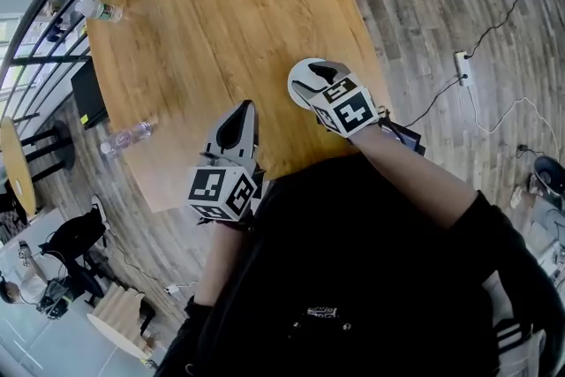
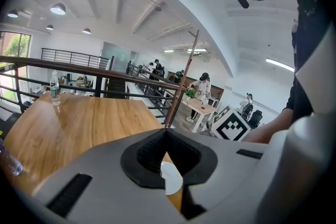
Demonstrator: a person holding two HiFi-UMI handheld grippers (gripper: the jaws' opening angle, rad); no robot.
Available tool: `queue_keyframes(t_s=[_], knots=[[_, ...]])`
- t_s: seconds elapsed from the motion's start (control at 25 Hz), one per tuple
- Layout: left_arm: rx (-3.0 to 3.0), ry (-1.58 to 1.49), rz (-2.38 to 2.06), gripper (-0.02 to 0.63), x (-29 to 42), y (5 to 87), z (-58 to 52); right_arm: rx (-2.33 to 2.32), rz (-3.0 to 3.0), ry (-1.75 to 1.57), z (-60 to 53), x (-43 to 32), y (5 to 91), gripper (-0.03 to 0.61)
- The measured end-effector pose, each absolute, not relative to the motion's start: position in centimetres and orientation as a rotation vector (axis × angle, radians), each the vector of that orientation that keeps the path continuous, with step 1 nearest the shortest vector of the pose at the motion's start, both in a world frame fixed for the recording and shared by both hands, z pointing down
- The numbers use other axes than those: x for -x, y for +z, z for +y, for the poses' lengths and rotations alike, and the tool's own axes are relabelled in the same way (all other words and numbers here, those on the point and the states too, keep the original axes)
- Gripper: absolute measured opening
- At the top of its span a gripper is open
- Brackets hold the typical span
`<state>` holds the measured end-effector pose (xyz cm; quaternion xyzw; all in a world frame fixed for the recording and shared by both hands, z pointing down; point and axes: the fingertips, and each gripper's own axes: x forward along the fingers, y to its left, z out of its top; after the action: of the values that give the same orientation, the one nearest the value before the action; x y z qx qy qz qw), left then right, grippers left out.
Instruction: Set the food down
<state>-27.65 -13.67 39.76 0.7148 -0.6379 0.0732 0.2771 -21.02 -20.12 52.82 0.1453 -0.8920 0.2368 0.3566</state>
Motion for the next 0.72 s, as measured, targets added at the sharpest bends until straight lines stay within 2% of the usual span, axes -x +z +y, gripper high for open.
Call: queue_keyframes(t_s=[0.08, 0.16, 0.4, 0.72], knots=[[-1.979, 0.162, -1.68, 0.003, 27.2, 38.9, -14.2, -0.317, -2.397, 0.601, -20.5, 21.4, 49.9, 0.161], [-2.053, 0.125, -1.65, 0.003, 26.5, 37.6, -14.9, -0.254, -2.502, 0.597, -21.1, 21.4, 47.0, 0.055], [-2.234, 0.057, -1.598, 0.003, 25.5, 34.1, -16.1, -0.102, -2.774, 0.672, -22.2, 20.4, 38.5, 0.029], [-2.404, -0.036, -1.513, 0.003, 24.2, 28.4, -17.1, -0.008, -3.051, 0.527, -22.5, 17.6, 26.6, 0.018]])
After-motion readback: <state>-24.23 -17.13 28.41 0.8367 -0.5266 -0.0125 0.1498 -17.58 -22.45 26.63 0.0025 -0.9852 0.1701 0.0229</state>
